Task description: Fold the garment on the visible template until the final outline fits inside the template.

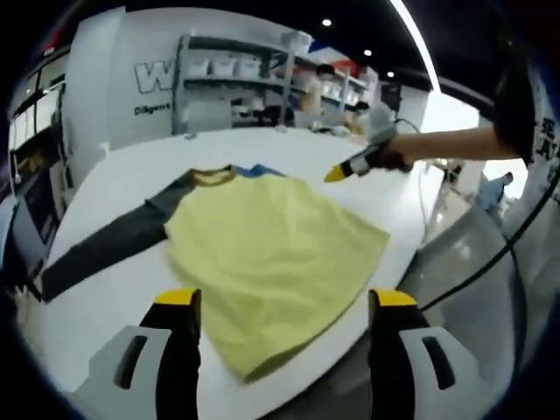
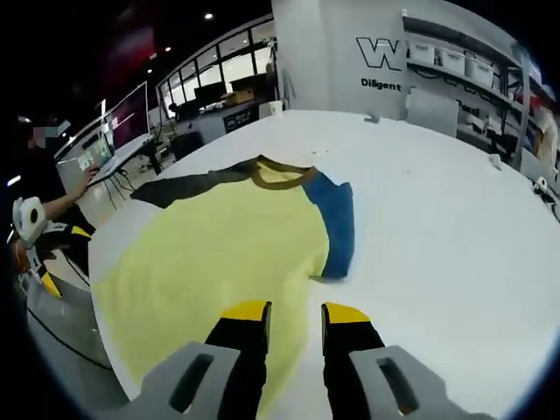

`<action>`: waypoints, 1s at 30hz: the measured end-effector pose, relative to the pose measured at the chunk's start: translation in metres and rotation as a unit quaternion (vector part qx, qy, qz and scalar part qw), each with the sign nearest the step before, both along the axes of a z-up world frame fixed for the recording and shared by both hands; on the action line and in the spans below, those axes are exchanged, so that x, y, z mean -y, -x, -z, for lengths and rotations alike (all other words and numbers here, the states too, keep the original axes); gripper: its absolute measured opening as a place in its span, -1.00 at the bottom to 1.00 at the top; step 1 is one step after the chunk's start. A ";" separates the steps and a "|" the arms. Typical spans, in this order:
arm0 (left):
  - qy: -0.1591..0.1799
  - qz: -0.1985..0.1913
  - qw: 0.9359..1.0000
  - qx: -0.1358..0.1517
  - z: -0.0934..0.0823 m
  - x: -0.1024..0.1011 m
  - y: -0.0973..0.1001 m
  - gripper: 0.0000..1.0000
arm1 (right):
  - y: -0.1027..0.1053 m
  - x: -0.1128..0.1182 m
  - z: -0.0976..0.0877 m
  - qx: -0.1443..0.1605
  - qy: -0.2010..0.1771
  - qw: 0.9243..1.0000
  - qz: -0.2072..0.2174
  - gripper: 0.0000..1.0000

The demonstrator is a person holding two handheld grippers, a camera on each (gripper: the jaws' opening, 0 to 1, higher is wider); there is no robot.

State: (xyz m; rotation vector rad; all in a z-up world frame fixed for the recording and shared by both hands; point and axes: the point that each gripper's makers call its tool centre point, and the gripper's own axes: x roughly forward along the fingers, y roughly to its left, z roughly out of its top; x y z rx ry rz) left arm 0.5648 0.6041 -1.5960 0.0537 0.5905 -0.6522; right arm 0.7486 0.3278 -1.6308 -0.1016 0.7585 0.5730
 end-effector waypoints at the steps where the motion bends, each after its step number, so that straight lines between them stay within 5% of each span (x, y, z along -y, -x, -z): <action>1: 0.000 0.000 1.000 0.000 0.000 0.000 0.000 0.45 | -0.003 0.000 0.002 -0.001 0.000 1.000 0.002 -0.65; 30: -0.011 0.008 1.000 -0.009 0.005 -0.003 -0.003 0.44 | -0.034 0.000 0.031 -0.018 0.026 0.999 0.015 -0.71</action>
